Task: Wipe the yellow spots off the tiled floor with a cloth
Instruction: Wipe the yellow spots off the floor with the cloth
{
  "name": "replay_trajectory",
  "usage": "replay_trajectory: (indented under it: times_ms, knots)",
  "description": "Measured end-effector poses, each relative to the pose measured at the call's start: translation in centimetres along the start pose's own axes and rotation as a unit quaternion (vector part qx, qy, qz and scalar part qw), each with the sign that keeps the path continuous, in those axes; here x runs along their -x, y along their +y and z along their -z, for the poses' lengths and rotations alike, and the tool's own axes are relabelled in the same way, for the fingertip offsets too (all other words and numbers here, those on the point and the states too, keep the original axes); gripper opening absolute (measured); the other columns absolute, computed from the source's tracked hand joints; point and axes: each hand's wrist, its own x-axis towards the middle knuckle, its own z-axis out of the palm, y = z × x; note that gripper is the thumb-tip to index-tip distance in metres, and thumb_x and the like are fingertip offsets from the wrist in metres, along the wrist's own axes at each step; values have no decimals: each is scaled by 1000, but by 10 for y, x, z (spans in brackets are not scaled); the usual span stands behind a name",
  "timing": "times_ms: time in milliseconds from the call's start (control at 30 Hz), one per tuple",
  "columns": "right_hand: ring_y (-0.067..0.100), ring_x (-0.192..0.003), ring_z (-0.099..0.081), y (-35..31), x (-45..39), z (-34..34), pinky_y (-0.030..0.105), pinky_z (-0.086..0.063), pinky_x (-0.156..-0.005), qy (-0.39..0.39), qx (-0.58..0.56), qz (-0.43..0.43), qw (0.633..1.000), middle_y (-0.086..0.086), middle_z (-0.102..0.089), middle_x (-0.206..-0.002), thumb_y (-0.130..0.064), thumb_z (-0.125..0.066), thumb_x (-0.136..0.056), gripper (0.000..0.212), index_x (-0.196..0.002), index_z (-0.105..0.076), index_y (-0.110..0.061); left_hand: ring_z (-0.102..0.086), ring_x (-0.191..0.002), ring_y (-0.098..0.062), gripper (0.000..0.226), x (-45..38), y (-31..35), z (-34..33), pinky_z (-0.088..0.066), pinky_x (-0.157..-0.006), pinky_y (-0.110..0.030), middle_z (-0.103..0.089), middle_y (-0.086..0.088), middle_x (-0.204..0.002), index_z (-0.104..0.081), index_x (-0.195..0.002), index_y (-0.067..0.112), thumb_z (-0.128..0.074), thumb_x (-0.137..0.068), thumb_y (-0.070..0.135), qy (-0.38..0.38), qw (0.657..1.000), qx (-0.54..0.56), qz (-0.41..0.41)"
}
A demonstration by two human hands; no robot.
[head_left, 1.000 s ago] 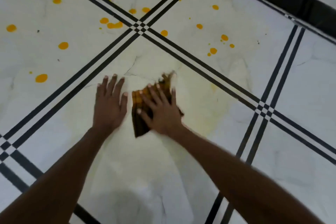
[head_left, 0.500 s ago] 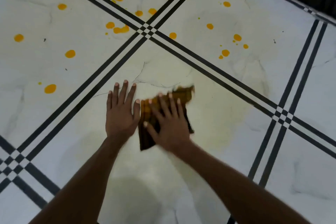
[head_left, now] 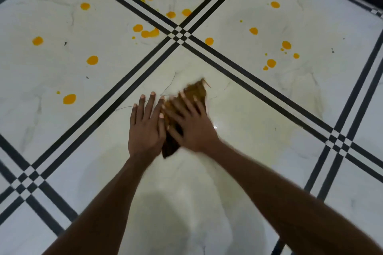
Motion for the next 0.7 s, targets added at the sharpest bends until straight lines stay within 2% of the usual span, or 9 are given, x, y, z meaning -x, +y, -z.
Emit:
replay_trajectory:
  times_ms: [67,133,200,233,300,367,467,567,700]
  knots:
    - [35,-160,-24,61,-59,8,65,-19,-125,8,31,-19,999,7,-34,-170,-56,-32,-105,61,-157,-45,-28,-3,-163,-18,57,0,-1,-1,-10,-132,-45,-13,2,-175,-20,-165,19,-23,-109,31,2,1000,3,10]
    - [39,-156,-30,132,-68,20,68,-23,-122,43,53,-148,987,11,-38,-167,-56,-28,-104,64,-155,-48,-23,-2,-163,-16,57,0,0,-2,-9,-132,-43,-12,2,-175,-17,-166,19,-24,-111,31,5,1000,10,11]
    - [39,-159,-24,173,-32,32,65,-19,-125,69,73,-257,961,12,-31,-170,-58,-20,-104,68,-161,-38,-24,-2,-163,-17,57,-1,-1,-3,-8,-132,-43,-12,2,-175,-17,-166,18,-26,-111,29,8,1000,16,12]
    - [38,-160,-21,173,-1,35,63,-18,-126,82,64,-294,950,12,-28,-172,-57,-18,-106,68,-163,-34,-24,-2,-163,-17,57,0,-2,-3,-9,-132,-44,-12,2,-175,-17,-166,18,-27,-111,28,7,1000,15,13]
    - [37,-161,-15,119,67,31,62,-19,-126,109,57,-366,922,13,-22,-173,-52,-21,-109,63,-164,-30,-22,-4,-163,-19,57,1,-2,-3,-11,-132,-45,-13,1,-175,-18,-166,17,-28,-111,28,9,1000,12,15]
    - [37,-162,-8,25,120,10,62,-14,-128,75,35,-349,933,13,-14,-175,-50,-28,-109,63,-165,-26,-22,-5,-163,-20,58,-1,-1,-1,-12,-132,-46,-13,0,-175,-18,-166,17,-26,-110,29,5,1000,14,15]
    - [33,-163,3,-54,109,-9,58,-4,-131,4,-30,-211,977,6,-5,-177,-50,-30,-109,63,-167,-18,-29,-4,-163,-19,58,0,0,-1,-12,-132,-46,-12,0,-175,-17,-166,17,-23,-109,31,-5,1000,11,19]
    - [30,-164,1,-9,21,-4,59,-9,-130,-5,-35,-112,993,3,-9,-176,-51,-30,-109,61,-166,-21,-30,-2,-163,-19,58,1,1,1,-13,-131,-47,-11,-1,-175,-16,-166,16,-22,-110,31,-10,1000,10,13]
    - [31,-163,-8,109,-38,22,60,-9,-129,2,13,-188,982,3,-15,-176,-63,-30,-105,69,-166,-24,-30,-2,-163,-19,59,-1,1,2,-13,-131,-48,-11,-1,-175,-15,-166,16,-25,-109,30,-12,1000,0,17]
